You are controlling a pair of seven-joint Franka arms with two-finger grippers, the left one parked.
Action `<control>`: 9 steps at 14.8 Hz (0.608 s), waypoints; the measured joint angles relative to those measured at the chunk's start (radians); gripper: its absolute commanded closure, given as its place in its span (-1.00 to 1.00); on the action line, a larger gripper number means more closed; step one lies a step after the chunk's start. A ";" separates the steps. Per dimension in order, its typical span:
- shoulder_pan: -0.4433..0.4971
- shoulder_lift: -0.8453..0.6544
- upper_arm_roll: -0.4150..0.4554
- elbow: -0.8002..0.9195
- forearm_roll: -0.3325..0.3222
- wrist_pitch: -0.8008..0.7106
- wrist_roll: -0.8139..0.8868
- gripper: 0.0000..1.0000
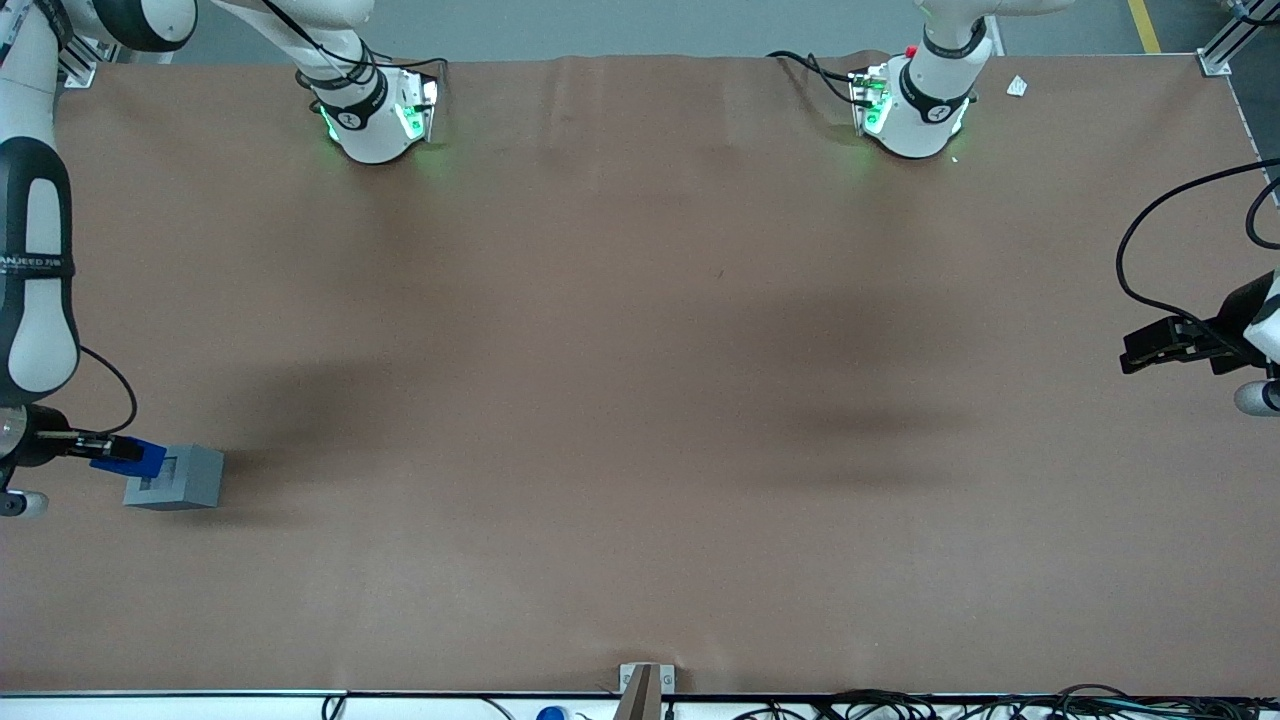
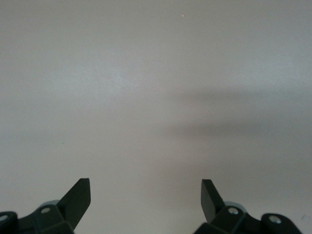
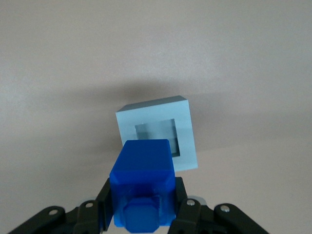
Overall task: Insert blue part into gray base with right arm
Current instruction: 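Align the blue block over the gray base's square opening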
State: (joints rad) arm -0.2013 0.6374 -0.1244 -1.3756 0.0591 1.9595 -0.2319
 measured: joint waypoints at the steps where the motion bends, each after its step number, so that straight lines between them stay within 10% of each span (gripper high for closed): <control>1: 0.002 0.009 0.000 0.011 0.000 0.000 -0.013 0.99; 9: 0.011 0.059 -0.018 0.064 0.000 -0.010 -0.079 0.99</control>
State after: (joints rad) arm -0.1899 0.6962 -0.1424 -1.3114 0.0591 1.9493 -0.3107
